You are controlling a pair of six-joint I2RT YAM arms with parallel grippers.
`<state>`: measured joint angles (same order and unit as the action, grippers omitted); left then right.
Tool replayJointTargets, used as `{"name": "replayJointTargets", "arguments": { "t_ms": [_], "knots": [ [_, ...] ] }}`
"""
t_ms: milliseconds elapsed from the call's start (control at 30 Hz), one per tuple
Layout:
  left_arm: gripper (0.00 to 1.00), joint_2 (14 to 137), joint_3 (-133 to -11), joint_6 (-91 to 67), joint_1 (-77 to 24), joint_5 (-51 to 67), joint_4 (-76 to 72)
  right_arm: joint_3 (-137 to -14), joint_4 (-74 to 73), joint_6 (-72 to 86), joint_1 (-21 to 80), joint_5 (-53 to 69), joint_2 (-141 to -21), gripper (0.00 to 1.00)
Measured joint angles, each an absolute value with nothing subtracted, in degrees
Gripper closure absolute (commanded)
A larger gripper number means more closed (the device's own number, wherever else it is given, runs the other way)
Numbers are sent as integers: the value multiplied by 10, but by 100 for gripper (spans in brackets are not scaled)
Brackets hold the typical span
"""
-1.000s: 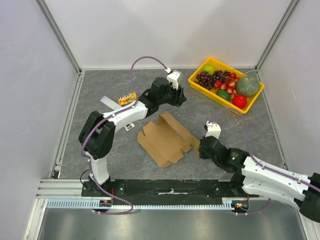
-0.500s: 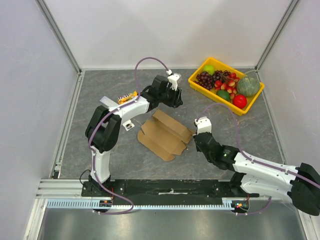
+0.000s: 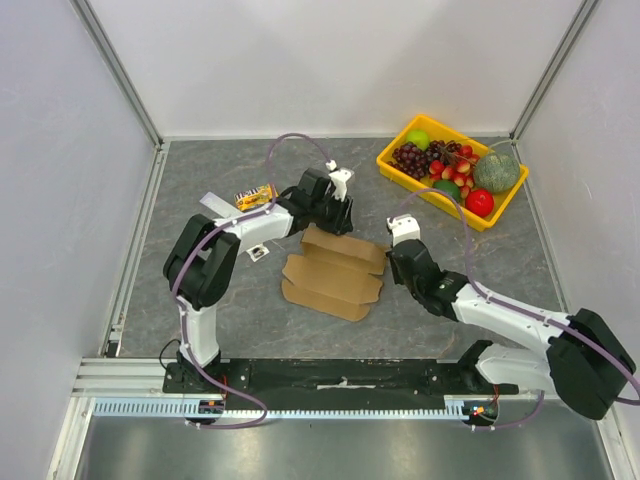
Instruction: Fold the paper box
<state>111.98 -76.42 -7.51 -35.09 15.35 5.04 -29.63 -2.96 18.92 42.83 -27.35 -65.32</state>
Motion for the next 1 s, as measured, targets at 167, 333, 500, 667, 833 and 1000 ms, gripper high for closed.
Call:
{"name": "replayJointTargets", "arguments": {
  "t_ms": [167, 333, 500, 667, 833, 1000],
  "knots": [
    [52, 1089, -714, -75, -351, 150, 50, -325, -15, 161, 394, -230, -691, 100],
    [52, 1043, -681, -76, -351, 140, 49, -361, -3, 144, 368, -186, -737, 100],
    [51, 1011, -666, -76, -351, 119, 50, -392, 2, 132, 355, -134, -786, 97],
    [47, 980, -650, -77, -351, 81, 60, -403, 4, 119, 355, -93, -799, 86],
    [46, 936, -641, -78, -351, 46, 66, -404, 4, 110, 354, -78, -799, 69],
    [46, 870, -613, -82, -351, 26, 56, -404, 3, 107, 354, -71, -789, 66]
  ]
}}
